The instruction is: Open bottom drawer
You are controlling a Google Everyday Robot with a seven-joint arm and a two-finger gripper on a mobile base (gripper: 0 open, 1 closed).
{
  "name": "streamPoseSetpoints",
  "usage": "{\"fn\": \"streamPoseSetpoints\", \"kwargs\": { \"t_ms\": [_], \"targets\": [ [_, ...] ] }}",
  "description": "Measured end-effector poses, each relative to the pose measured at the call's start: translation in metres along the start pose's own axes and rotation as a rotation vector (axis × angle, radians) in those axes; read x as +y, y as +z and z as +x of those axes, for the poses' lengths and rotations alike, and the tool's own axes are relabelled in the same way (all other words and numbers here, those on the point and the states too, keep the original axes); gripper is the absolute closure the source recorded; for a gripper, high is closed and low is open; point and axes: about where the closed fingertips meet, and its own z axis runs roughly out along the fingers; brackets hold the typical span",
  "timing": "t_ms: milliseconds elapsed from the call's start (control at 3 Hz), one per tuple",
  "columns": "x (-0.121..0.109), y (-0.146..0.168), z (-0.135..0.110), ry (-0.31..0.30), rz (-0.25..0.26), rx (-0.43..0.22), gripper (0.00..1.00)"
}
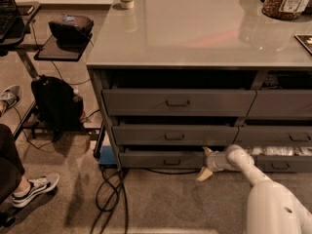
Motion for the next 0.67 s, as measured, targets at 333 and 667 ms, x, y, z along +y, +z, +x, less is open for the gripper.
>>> {"fn": "streamPoseSetpoints", "kwargs": {
  "t_ms": [333,667],
  "targets": [
    [-0.005,0.016,0.011,-0.004,0.004,0.003,0.0],
    [0.003,0.044,0.026,0.016,-0.027,-0.015,0.0]
  ]
}}
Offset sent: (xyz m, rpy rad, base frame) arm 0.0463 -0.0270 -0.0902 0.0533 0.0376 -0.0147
